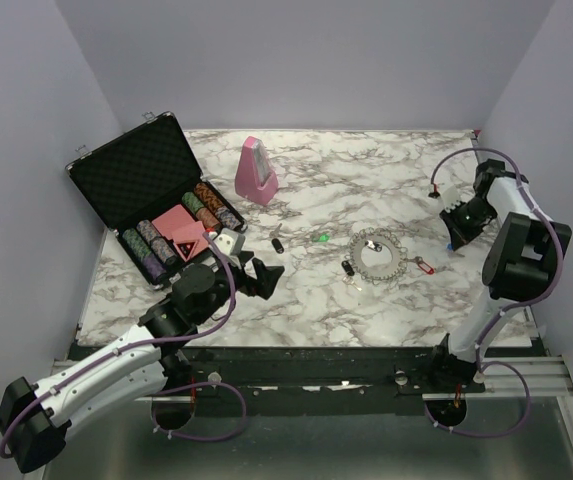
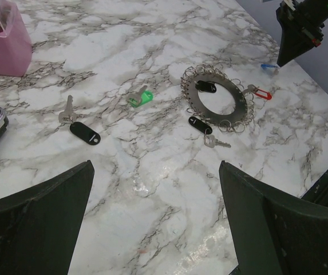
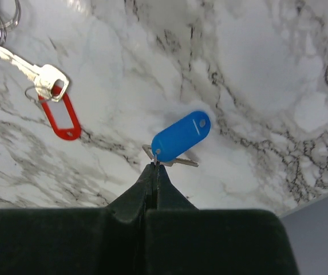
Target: Put the keys on the keyring
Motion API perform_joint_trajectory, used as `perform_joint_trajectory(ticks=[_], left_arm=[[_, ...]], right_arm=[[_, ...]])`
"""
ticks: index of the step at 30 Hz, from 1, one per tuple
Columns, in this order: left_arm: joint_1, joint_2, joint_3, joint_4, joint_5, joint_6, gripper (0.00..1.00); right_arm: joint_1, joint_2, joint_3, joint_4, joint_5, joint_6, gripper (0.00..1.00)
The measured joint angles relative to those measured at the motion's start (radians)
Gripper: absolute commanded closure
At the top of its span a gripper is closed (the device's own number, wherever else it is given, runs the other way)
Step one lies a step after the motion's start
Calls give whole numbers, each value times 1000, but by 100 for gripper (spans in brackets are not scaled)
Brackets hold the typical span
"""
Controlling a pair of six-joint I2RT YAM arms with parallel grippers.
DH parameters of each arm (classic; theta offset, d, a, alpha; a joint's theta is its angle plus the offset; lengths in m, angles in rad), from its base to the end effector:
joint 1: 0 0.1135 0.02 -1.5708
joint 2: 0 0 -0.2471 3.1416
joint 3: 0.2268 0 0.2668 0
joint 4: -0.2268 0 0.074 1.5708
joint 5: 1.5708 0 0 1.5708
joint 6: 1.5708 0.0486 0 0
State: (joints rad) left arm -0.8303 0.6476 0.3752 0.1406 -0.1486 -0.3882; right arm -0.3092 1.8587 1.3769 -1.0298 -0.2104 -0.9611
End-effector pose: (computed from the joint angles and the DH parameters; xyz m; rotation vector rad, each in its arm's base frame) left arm 0.1473 -0.1505 0.2344 0.2739 1.7422 -0.7750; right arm 0.3418 -0.0985 0.1618 -0.9574 2.8038 0.1998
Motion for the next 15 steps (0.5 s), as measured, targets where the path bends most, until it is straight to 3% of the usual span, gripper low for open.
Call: perform_joint_trajectory(ticks=[15], left_arm=[[6, 24, 0, 0, 0, 4, 1]], right_arm=[[63, 75, 42, 136, -18, 89, 100]])
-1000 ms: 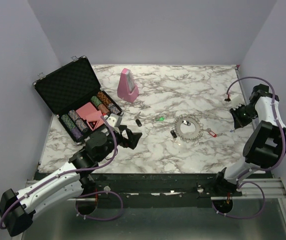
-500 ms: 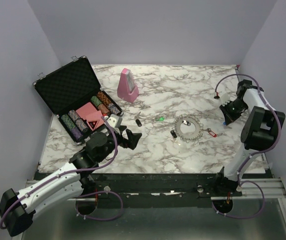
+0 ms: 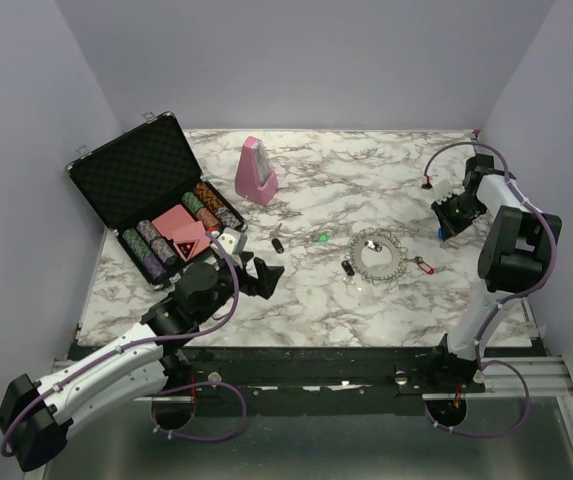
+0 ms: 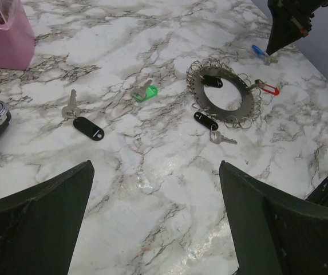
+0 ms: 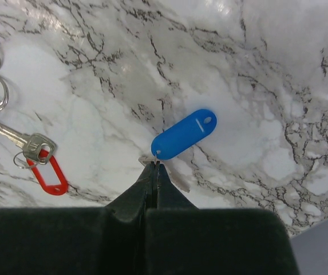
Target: Put the keys on the keyring
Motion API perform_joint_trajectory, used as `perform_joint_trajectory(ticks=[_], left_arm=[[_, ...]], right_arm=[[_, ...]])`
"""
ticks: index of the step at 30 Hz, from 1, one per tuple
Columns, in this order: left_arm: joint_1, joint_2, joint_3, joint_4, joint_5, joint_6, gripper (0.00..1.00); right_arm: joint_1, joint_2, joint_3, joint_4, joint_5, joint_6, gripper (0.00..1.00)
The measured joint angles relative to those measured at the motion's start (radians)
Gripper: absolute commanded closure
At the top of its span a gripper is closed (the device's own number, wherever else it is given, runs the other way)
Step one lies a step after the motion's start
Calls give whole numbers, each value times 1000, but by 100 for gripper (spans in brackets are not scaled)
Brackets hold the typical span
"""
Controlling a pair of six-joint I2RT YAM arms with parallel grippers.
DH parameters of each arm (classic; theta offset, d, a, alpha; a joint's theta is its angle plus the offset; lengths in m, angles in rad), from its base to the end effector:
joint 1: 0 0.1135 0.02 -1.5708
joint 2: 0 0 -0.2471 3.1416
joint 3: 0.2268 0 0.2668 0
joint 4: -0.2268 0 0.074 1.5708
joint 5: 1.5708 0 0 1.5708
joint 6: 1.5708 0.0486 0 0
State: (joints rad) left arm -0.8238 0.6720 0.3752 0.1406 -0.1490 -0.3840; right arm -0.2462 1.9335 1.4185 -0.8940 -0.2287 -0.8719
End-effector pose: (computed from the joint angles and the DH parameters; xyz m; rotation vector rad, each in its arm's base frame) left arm 0.1502 -0.1516 0.2297 0.2779 1.7645 -0.7558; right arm 0.3741 -0.0827 0.1489 -0.9118 2.7317 0.1565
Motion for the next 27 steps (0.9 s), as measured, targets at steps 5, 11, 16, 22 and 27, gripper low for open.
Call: perform_joint_trajectory(ticks=[5, 11, 16, 22, 27], left_arm=[[0, 8, 0, 0, 0, 0, 1], [0, 8, 0, -1, 0, 0, 1], [0, 1, 0, -1, 0, 0, 1], [4, -13, 0, -1, 2, 2, 1], [4, -42, 0, -1, 3, 2, 1]], right_arm=[[7, -20, -5, 43, -23, 9, 100], [7, -183, -73, 55, -23, 4, 100], [2, -379, -167, 35, 2, -23, 100], [-11, -523, -317, -17, 61, -68, 100], [-23, -562, -391, -64, 115, -80, 100]])
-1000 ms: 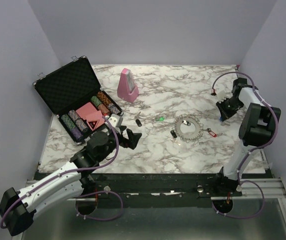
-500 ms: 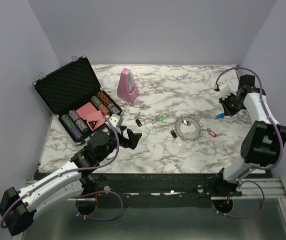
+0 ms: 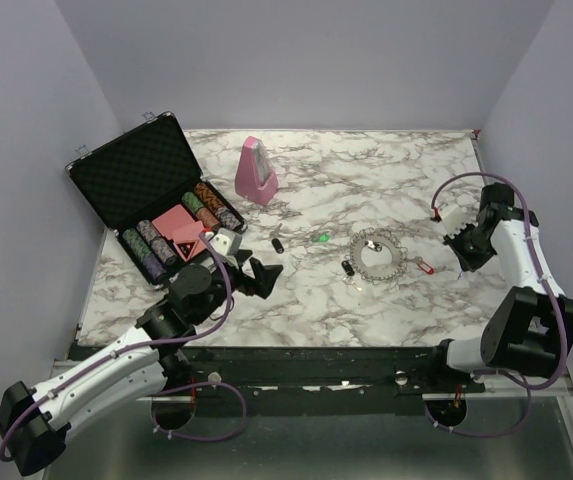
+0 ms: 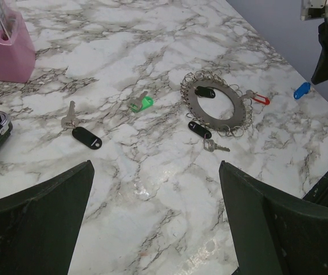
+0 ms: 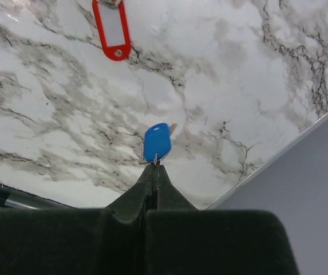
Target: Put the keys on the keyring
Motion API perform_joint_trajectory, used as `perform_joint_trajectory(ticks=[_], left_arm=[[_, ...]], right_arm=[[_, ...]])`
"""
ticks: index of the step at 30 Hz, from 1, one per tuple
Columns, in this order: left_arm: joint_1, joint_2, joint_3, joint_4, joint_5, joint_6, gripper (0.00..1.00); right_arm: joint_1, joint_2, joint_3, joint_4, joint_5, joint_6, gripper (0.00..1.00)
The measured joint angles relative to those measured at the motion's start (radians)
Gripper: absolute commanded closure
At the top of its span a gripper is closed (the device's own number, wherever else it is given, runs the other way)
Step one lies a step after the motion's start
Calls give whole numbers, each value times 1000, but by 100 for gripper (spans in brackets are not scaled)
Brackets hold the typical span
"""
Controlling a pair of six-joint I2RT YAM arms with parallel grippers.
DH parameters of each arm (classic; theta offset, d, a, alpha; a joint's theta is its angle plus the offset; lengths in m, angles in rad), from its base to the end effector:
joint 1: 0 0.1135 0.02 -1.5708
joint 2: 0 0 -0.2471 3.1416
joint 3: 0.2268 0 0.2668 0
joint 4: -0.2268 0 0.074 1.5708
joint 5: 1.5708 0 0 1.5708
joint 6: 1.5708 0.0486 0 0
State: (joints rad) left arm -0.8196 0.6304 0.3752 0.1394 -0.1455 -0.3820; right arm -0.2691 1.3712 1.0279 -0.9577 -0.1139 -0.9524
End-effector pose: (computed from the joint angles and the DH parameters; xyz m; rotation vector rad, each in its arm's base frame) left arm 0.1474 -0.1475 0.2375 0.2679 1.7257 -0.7724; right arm 0.2604 -0.0661 0.2068 -0.9772 2.6821 -0.0889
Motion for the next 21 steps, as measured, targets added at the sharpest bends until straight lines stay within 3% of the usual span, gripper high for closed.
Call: perform_joint_trajectory(ticks=[9, 21], left_arm=[[0, -31, -18, -7, 0, 0, 1], [0, -29, -30, -6, 0, 5, 1]], right_arm=[[-8, 60, -1, -79, 13, -17, 100], [-8, 313, 148, -81, -57, 56, 100]])
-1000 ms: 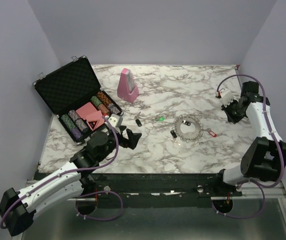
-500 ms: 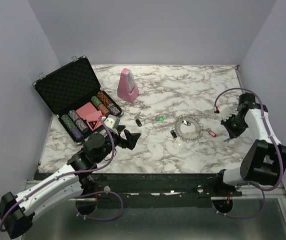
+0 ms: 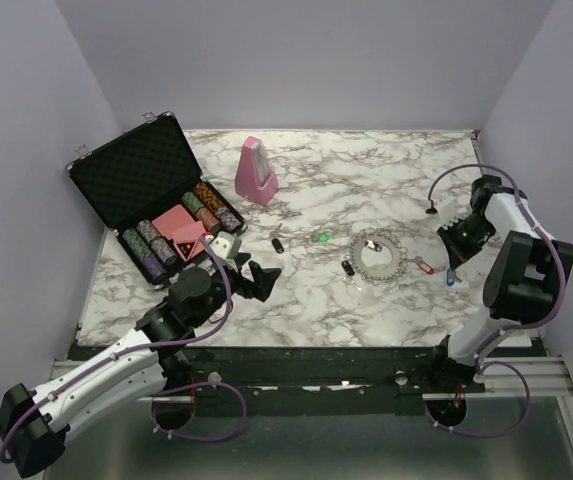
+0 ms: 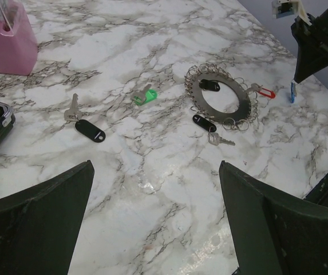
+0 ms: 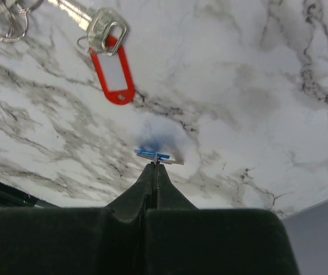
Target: Put the keys on the keyring
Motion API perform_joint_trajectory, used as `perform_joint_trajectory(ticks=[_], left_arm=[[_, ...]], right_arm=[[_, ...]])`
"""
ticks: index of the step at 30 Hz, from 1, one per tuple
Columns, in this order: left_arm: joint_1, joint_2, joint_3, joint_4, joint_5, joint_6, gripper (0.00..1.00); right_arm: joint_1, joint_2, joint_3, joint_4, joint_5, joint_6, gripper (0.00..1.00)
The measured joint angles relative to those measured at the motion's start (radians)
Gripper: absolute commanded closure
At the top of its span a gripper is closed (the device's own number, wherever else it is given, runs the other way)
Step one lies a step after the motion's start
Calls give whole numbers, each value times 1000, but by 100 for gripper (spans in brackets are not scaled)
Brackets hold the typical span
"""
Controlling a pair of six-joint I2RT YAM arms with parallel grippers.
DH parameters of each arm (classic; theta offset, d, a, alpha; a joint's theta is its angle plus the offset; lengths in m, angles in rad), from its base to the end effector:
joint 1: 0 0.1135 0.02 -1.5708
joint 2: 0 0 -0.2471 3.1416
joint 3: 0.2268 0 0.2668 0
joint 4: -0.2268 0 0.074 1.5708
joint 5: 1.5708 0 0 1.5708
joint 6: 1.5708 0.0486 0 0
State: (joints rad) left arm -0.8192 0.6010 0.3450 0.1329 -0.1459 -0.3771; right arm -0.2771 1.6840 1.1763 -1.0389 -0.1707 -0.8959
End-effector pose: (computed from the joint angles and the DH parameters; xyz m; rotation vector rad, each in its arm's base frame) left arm 0.1445 -0.1443 0.2304 0.2733 1.7314 -0.7650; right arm 0.2977 -0.0761 0.1632 -0.9228 2.8764 0.1950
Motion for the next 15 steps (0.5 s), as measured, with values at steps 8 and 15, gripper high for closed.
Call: perform_joint_trajectory(ticks=[8, 15], left_arm=[[0, 8, 0, 1, -1, 13, 1], [2, 20, 0, 1, -1, 16, 1]], right_arm=[[0, 106, 77, 53, -53, 62, 100], [1, 152, 79, 114, -64, 104, 100]])
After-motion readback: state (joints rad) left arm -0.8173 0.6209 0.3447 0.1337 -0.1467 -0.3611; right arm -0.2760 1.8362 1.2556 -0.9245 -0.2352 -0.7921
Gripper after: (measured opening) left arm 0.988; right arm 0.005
